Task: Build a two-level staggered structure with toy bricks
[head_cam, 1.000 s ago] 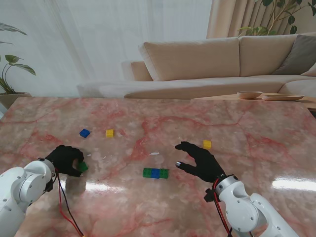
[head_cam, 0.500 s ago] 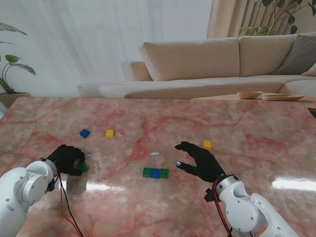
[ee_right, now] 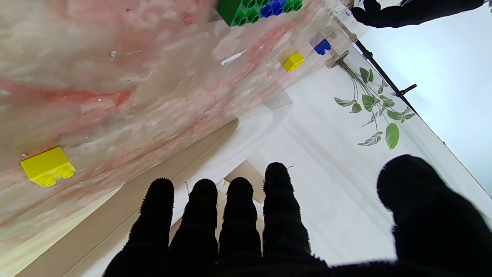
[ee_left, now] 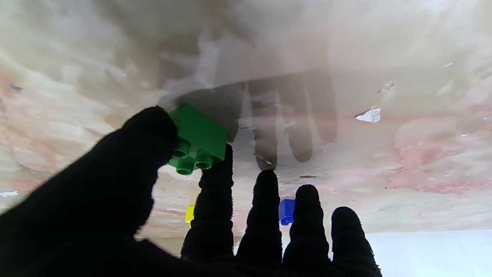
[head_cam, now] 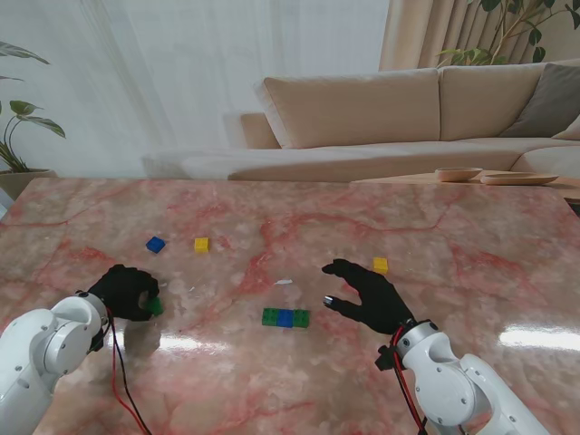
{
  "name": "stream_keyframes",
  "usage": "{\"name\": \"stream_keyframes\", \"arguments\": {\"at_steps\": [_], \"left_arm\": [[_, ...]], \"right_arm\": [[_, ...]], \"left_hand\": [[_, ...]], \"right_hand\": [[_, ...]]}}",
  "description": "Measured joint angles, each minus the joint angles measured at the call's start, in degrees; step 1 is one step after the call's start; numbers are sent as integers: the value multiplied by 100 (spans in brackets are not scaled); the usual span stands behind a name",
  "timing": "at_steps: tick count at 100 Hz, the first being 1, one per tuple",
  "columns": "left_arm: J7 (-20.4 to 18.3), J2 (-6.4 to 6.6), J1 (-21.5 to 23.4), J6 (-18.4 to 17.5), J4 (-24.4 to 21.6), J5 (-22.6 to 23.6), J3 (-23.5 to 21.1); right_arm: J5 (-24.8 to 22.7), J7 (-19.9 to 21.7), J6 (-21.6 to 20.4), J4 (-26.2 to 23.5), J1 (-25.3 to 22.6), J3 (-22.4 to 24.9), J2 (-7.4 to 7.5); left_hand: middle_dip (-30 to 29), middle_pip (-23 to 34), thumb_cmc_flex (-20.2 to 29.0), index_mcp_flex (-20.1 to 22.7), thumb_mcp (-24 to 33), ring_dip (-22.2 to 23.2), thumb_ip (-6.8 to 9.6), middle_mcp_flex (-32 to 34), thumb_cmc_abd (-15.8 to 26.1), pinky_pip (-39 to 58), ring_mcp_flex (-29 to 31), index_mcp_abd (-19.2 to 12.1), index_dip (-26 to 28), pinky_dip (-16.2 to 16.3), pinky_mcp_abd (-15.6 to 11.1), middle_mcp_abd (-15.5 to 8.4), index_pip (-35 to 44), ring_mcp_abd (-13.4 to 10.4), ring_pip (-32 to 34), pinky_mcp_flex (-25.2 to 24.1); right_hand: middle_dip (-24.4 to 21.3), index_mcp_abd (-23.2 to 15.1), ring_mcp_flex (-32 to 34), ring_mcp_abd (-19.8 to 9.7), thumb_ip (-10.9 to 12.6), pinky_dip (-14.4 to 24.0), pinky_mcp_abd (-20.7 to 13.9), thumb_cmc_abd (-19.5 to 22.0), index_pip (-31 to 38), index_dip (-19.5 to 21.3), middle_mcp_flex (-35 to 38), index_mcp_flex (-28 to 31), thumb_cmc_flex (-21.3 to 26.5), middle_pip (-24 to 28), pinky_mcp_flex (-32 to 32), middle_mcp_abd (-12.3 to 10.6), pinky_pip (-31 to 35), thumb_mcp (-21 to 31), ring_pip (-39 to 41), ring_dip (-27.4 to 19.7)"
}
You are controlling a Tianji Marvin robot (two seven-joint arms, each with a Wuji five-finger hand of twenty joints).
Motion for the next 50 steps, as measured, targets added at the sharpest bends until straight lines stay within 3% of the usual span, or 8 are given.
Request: {"name": "stream_keyframes", "arguments": {"at_steps": [50], "left_arm": [[338, -14, 12, -88, 102, 89, 58]], "right_arm": [[-59, -8, -8, -12, -33, 33, 1]], "left_hand": [[3, 80, 56, 4, -115, 0, 0, 61, -20, 1, 0, 2, 89, 77, 0, -44, 161, 0, 1, 0]], "right_hand": [[0, 0, 0, 0, 0, 0, 0, 0, -1, 0, 0, -1, 0, 0, 0, 0, 0, 0, 0, 0]]}}
